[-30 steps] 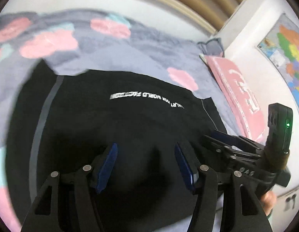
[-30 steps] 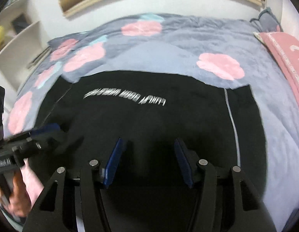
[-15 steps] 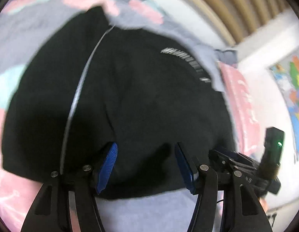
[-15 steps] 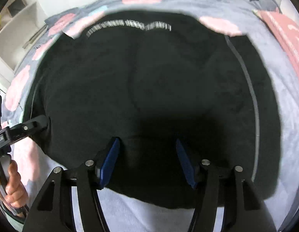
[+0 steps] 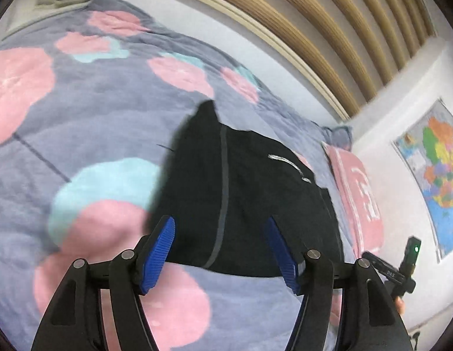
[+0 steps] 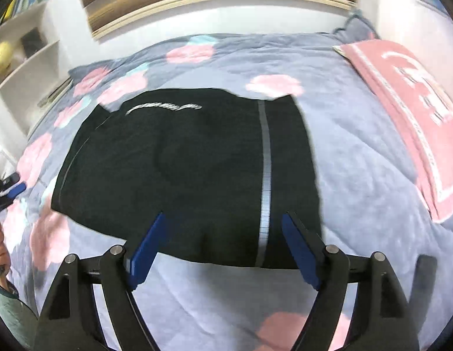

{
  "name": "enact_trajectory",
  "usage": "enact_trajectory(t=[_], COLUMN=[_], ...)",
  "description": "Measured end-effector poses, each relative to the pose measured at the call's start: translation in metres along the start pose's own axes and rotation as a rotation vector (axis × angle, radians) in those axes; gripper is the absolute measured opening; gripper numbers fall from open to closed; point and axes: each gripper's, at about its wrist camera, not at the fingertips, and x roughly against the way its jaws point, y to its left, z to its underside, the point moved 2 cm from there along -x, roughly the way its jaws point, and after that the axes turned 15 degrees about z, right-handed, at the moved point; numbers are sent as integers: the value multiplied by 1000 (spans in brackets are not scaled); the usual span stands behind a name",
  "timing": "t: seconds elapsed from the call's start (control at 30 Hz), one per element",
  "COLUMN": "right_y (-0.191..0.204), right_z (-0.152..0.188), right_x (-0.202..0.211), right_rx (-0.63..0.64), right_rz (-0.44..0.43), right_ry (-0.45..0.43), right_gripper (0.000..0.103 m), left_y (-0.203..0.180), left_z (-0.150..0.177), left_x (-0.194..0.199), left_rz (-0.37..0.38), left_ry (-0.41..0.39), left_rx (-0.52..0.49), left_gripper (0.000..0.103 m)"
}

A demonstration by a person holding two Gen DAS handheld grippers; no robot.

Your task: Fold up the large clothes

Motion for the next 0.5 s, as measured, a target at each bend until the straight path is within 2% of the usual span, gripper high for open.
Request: enact_trajectory(t=[0.13, 0.23, 0.5], right_y=[-24, -38, -59], right_z=[3, 7, 8], right_x=[-16, -34, -76], right_rx=[-56, -87, -184], right_rz=[6, 6, -33], right_ry=[46, 76, 113], right_gripper=[83, 83, 83], left_y=[16, 19, 50], left_z=[-1, -9, -24], left_x=[-1, -29, -75], left_rz=[-5, -41, -69], left_ry=[-2, 17, 46], left_rx=[13, 1, 29], left_gripper=[69, 69, 69])
